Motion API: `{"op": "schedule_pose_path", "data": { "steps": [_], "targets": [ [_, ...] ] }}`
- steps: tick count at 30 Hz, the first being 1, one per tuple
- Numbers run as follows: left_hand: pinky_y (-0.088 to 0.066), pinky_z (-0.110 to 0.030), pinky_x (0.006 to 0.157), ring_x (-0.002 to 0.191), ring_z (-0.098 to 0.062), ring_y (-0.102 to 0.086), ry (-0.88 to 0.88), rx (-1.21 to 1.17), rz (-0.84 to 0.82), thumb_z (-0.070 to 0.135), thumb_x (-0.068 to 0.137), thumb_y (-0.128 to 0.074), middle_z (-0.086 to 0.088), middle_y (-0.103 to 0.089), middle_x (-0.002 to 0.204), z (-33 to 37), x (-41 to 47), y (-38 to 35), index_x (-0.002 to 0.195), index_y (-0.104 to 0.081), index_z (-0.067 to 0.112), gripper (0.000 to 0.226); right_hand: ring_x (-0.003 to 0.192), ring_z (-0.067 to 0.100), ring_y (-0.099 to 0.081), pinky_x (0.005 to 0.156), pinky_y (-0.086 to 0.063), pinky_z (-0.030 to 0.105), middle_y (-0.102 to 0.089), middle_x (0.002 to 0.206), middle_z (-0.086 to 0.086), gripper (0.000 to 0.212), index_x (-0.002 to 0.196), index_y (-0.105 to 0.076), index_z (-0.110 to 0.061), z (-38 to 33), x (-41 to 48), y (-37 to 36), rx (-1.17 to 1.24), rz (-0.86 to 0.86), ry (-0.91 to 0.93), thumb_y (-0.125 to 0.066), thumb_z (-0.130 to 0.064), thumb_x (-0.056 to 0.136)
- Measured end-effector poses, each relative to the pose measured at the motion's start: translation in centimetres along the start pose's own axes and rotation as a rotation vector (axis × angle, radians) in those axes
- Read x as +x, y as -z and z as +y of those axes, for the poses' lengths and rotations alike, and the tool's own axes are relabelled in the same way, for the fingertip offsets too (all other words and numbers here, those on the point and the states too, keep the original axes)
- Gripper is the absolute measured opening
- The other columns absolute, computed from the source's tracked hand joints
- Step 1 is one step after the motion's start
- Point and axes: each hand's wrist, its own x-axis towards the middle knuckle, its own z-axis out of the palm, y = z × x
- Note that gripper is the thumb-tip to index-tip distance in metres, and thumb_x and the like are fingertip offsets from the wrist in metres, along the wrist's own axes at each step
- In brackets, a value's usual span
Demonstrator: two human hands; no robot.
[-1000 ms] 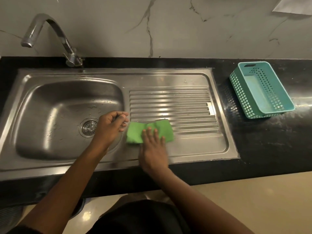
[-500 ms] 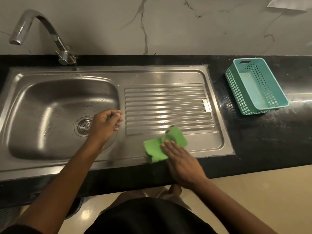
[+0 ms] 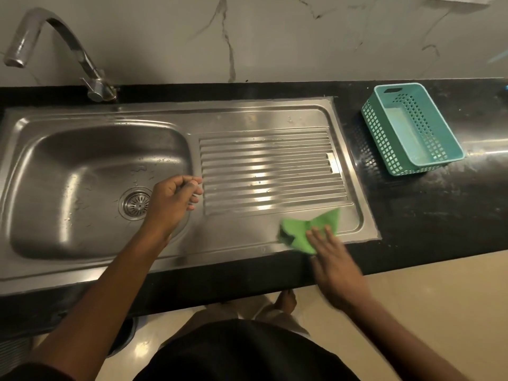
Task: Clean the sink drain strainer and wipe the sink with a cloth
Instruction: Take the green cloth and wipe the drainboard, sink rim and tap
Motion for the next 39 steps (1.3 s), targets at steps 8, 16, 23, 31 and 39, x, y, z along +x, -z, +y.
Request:
{"op": "schedule_pose_path", "data": {
  "steps": [8, 16, 23, 31, 39],
  "targets": [
    [-0.053, -0.029, 0.071, 0.075, -0.014, -0.062, -0.007, 0.003, 0.04, 0.011, 0.104, -0.055, -0.006, -0.073, 0.089, 1.3, -1.1, 0.4, 0.111, -0.074, 0.009, 0.02, 0.163, 0.026, -0.004, 0.127, 0.017, 0.038, -0.012, 0.175, 0.01, 0.068, 0.167, -0.014, -0.016, -19.4, 2.7, -7.2, -0.085, -0.185, 0.494, -0.041, -0.034, 0.107],
    [-0.054, -0.031, 0.072, 0.081, -0.019, -0.063, -0.021, 0.017, 0.035, 0.012, 0.103, -0.057, -0.011, -0.075, 0.095, 1.4, -0.8, 0.0, 0.111, -0.075, 0.008, 0.021, 0.162, 0.014, -0.002, 0.132, 0.003, 0.038, -0.01, 0.176, -0.004, 0.069, 0.168, -0.015, -0.028, -11.7, 1.8, -5.3, -0.149, -0.18, 0.524, -0.036, -0.043, 0.103],
    [-0.054, -0.037, 0.076, 0.08, -0.017, -0.065, -0.023, 0.015, -0.014, 0.015, 0.102, -0.058, -0.008, -0.076, 0.092, 0.9, -0.5, -1.9, 0.105, -0.077, 0.015, 0.019, 0.161, 0.005, 0.007, 0.132, 0.001, 0.033, 0.0, 0.175, -0.011, 0.064, 0.167, -0.003, -0.037, 2.7, -1.8, -1.2, -0.189, -0.098, 0.258, -0.028, -0.042, 0.109],
    [-0.057, -0.032, 0.073, 0.079, -0.012, -0.067, -0.032, 0.028, -0.054, 0.024, 0.099, -0.06, 0.001, -0.078, 0.089, 0.9, -0.4, -2.9, 0.101, -0.078, 0.025, 0.019, 0.162, 0.024, -0.004, 0.132, -0.012, 0.046, -0.009, 0.175, 0.001, 0.06, 0.167, -0.016, -0.025, 11.1, -0.2, 3.5, -0.105, 0.051, -0.217, -0.035, -0.036, 0.111],
    [-0.056, -0.027, 0.067, 0.074, -0.009, -0.067, -0.015, -0.006, -0.069, 0.04, 0.086, -0.063, 0.0, -0.077, 0.087, 1.3, -0.7, -3.6, 0.097, -0.08, 0.032, 0.022, 0.163, 0.027, 0.002, 0.132, -0.002, 0.052, -0.003, 0.176, 0.007, 0.062, 0.168, -0.009, -0.021, 1.6, 4.0, -0.4, -0.003, 0.07, -0.29, -0.029, -0.038, 0.111]
  ]
}}
